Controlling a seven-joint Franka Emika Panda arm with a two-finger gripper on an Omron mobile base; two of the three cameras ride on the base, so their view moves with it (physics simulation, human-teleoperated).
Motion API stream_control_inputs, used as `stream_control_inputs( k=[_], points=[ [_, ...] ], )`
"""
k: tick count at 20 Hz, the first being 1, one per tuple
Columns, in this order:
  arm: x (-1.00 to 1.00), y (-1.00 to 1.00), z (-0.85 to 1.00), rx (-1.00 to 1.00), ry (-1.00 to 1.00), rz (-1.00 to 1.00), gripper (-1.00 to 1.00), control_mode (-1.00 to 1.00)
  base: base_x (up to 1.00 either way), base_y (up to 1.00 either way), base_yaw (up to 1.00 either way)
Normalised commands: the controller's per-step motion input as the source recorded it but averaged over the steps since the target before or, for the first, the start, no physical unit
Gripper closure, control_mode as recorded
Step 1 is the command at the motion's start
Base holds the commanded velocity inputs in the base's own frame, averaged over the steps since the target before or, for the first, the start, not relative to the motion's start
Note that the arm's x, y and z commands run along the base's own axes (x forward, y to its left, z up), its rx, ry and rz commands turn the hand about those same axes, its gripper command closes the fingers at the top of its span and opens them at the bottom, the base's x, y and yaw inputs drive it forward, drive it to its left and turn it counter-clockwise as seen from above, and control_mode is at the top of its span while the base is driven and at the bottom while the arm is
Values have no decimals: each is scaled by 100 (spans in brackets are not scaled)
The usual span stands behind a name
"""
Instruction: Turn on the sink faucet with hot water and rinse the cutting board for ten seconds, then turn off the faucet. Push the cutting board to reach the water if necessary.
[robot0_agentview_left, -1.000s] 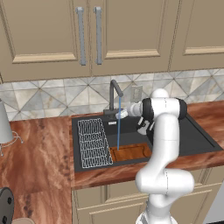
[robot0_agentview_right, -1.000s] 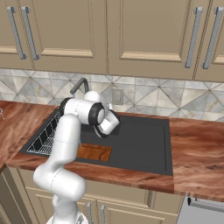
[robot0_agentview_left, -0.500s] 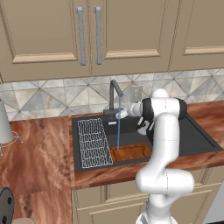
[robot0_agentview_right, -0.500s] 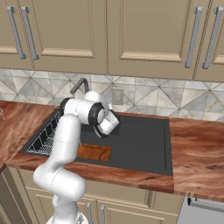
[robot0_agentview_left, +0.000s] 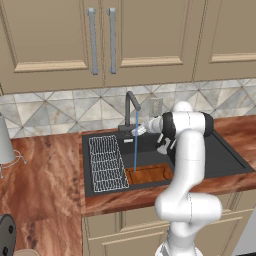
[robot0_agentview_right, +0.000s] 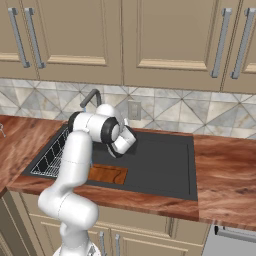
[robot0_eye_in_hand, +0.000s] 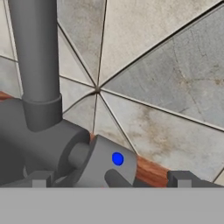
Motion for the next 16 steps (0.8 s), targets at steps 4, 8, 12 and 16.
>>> stream_control_inputs(
  k=[4, 8, 12, 16],
  points=[
    [0, 27, 0, 0, 0, 0, -100, -100, 0, 0, 0],
    [0, 29, 0, 0, 0, 0, -100, -100, 0, 0, 0],
    [-9, 31, 0, 0, 0, 0, -100, -100, 0, 0, 0],
    [-14, 29, 0, 0, 0, 0, -100, -100, 0, 0, 0]
  ],
)
